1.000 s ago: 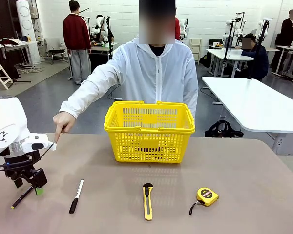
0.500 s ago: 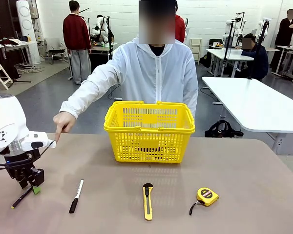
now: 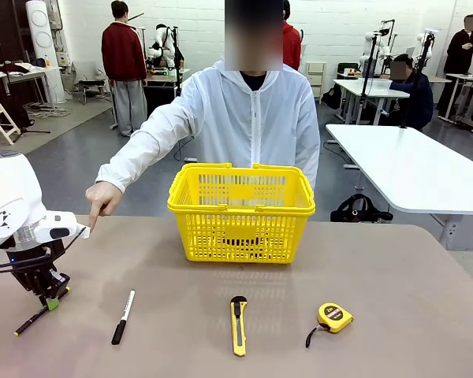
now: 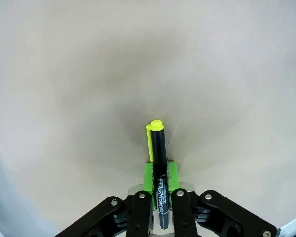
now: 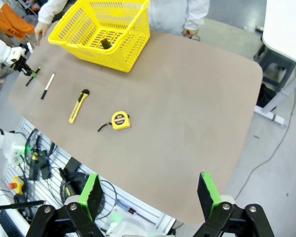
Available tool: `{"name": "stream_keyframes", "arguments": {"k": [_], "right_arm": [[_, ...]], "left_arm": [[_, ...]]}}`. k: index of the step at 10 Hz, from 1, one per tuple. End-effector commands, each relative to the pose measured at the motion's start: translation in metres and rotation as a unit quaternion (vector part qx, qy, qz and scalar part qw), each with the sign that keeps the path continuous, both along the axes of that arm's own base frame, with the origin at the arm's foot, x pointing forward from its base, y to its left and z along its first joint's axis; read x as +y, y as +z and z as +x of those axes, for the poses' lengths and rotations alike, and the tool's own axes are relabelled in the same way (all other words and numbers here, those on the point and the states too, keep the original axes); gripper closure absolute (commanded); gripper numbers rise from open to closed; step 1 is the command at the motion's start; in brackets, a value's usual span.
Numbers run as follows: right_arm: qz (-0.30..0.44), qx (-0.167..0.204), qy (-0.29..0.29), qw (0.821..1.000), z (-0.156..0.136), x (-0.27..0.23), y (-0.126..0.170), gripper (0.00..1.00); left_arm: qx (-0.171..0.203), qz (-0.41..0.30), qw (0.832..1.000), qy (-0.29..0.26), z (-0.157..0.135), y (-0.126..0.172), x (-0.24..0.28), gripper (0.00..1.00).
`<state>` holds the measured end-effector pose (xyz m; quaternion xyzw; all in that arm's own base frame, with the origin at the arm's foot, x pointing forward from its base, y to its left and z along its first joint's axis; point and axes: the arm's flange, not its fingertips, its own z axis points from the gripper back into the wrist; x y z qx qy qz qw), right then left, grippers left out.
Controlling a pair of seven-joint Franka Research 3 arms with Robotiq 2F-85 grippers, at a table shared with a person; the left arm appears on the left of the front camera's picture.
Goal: Place the items the person wants into the basket.
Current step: Pick up the item the person points to and place it in the Market Basket.
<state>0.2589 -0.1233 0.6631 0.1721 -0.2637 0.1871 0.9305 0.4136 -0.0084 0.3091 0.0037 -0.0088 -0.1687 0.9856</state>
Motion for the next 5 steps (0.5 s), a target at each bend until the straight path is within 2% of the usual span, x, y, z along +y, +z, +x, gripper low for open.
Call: {"name": "stream_keyframes", "arguments": {"k": [1, 2, 3, 5], "right_arm": [[0.01, -0.003, 0.009, 1.0, 0.0, 0.001, -0.003, 0.0], [0.01, -0.003, 0.009, 1.0, 0.0, 0.001, -0.003, 0.0], [0.01, -0.003, 0.009, 1.0, 0.0, 0.001, -0.003, 0.0], [0.01, -0.003, 0.009, 1.0, 0.0, 0.001, -0.003, 0.0]], "left_arm": [[-0.007, 0.004, 1.0, -0.004, -0.046, -0.013, 0.004, 1.0], [-0.009, 0.004, 1.0, -0.007, -0.046, -0.01, 0.004, 1.0], [-0.012, 0.007, 1.0, -0.018, -0.048, 0.005, 0.001, 1.0], [-0.075, 0.016, 0.996, -0.046, -0.06, 0.086, -0.013, 1.0]]}}
